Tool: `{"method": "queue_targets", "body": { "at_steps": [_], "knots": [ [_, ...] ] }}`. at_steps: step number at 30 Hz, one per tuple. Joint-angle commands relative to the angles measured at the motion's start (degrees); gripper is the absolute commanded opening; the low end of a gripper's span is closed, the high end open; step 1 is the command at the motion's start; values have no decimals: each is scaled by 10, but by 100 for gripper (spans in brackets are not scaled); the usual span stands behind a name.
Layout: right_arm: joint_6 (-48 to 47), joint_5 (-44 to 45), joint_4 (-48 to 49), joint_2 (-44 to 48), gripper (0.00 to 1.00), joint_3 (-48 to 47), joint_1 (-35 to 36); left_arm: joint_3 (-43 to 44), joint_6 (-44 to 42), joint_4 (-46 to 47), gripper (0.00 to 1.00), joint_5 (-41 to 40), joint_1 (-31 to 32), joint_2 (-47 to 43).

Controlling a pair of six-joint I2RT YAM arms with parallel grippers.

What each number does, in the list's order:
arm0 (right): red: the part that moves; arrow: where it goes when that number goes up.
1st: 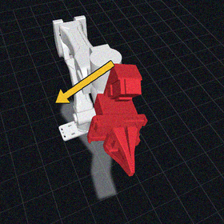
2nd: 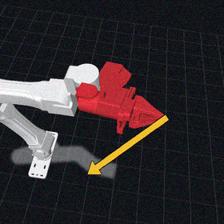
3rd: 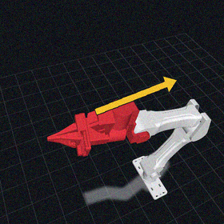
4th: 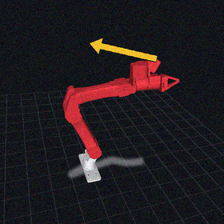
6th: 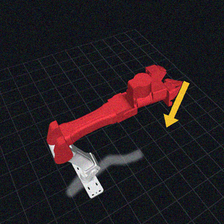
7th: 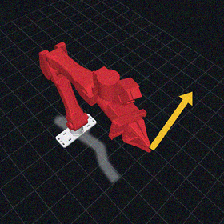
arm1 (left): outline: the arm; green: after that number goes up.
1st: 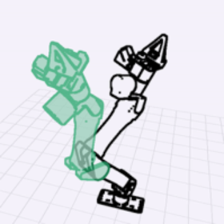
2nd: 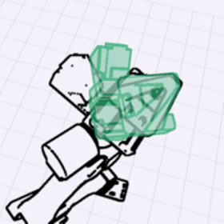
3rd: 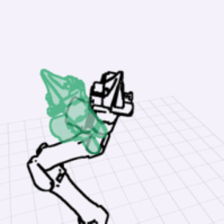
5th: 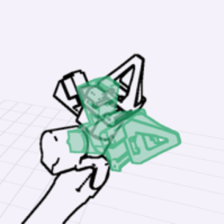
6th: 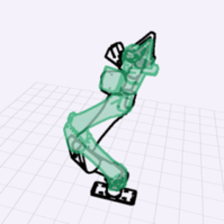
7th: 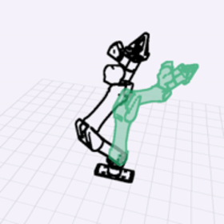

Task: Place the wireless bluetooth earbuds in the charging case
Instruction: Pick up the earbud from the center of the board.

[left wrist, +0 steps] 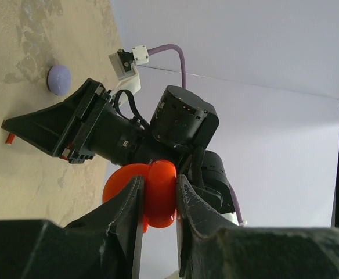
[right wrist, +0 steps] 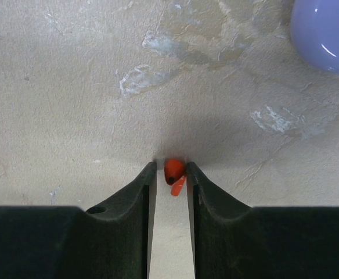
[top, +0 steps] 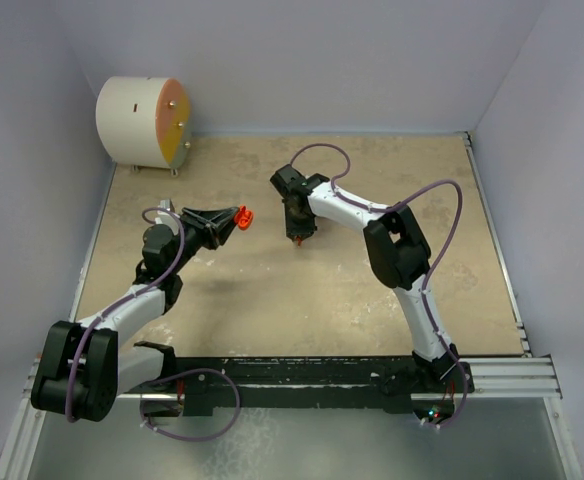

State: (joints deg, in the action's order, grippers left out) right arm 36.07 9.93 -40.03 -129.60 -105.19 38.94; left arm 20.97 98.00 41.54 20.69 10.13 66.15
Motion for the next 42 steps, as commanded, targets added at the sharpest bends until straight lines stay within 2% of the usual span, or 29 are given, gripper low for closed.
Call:
{"method": "queue_targets", "body": {
  "at_steps": [1, 12, 16, 20, 25, 30, 34, 42],
  "knots": [
    [11, 3, -10, -18, 29, 7, -2, 1, 6, 40, 0, 10, -8, -4],
    [9, 3, -13, -21, 23, 8, -2, 0, 6, 43, 0, 12, -10, -2],
    [8, 6, -13, -21, 17, 17, -3, -1, 6, 43, 0, 14, -11, -1],
    [5, 12, -10, -18, 4, 27, -2, -3, 5, 44, 0, 13, -12, -2],
    [-2, 48, 40, 32, 0, 67, -2, -11, -7, 30, 0, 2, -12, -21],
    [-32, 91, 181, 127, 0, 153, -3, -17, -35, -3, 0, -20, -12, -53],
    [-77, 102, 338, 203, 0, 241, -2, -14, -57, -33, 0, -51, -11, -79],
    [-172, 54, 624, 280, 0, 394, -2, -34, -77, -38, 0, -106, -10, -108]
  ]
}}
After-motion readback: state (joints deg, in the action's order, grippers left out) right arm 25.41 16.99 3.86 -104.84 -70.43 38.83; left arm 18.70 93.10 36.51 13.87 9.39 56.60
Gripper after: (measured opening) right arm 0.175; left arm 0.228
